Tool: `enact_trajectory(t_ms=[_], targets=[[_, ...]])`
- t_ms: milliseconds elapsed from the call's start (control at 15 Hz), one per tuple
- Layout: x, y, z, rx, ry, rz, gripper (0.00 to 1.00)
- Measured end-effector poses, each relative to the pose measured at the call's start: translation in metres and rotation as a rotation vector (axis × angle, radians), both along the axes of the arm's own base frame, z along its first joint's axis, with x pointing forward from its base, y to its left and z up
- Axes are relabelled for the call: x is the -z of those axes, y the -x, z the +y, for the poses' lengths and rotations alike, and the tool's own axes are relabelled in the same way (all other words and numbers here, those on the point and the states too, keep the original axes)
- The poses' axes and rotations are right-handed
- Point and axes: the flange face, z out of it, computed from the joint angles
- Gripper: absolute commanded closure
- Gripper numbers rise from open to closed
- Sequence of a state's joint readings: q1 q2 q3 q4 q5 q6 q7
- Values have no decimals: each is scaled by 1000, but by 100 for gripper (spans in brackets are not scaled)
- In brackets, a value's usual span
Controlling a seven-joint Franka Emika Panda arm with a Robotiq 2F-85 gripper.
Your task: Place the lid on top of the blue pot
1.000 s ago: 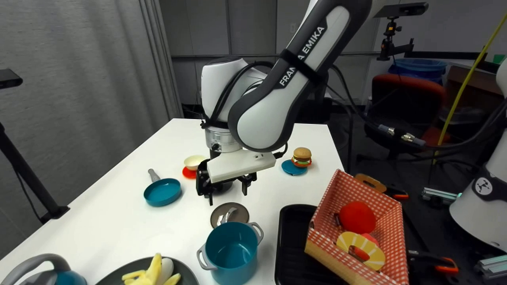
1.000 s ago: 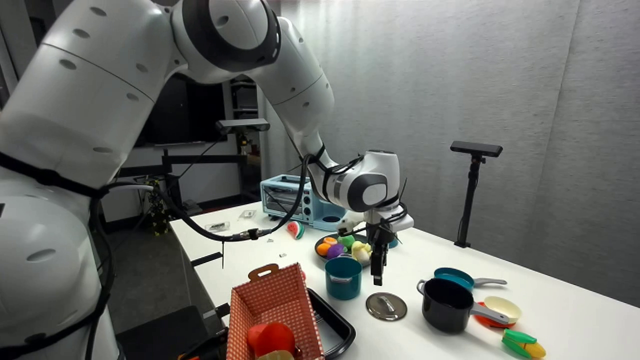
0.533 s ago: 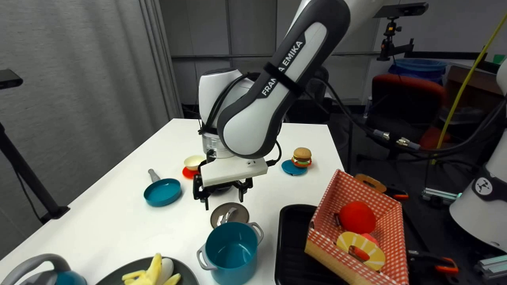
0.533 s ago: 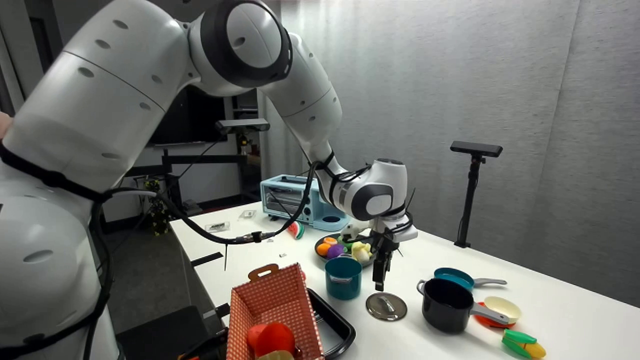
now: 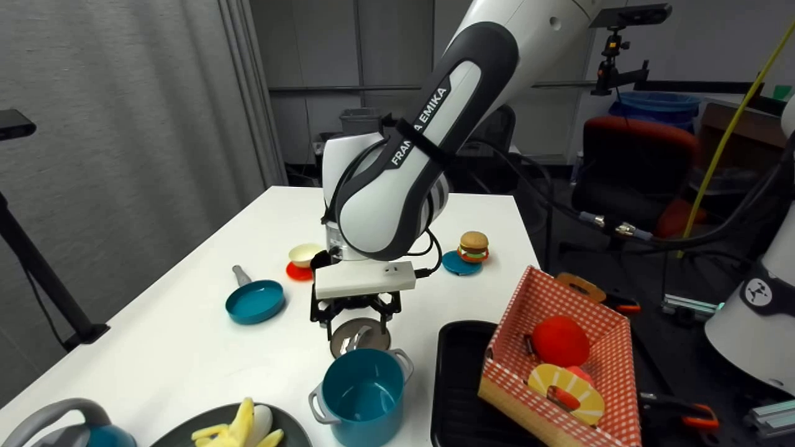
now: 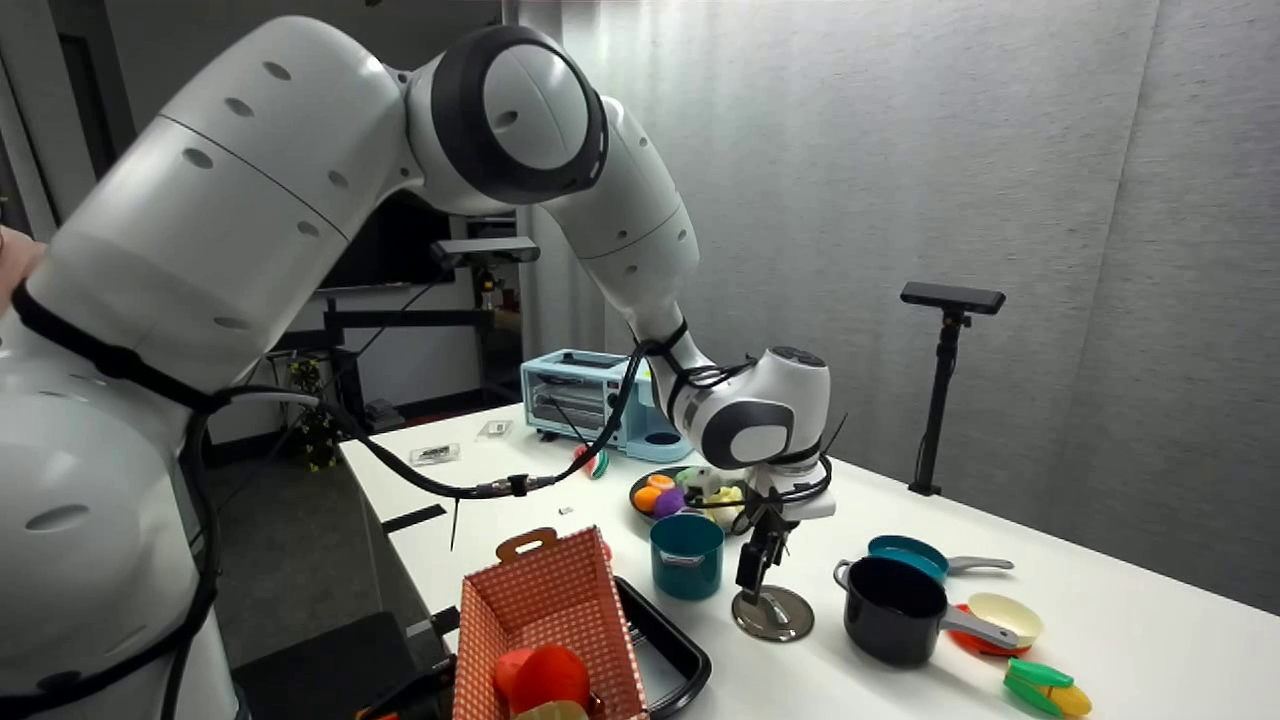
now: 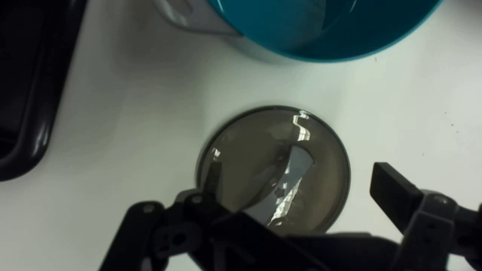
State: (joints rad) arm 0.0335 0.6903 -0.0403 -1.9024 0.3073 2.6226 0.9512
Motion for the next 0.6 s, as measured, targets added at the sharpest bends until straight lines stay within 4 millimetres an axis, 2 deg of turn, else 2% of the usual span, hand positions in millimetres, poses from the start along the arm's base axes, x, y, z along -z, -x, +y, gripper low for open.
enact_trajectory(t_ms=[533,600], targets=[[9,-3,-17,25,10,-5,0],[9,-5,-17,25,10,-6,4]])
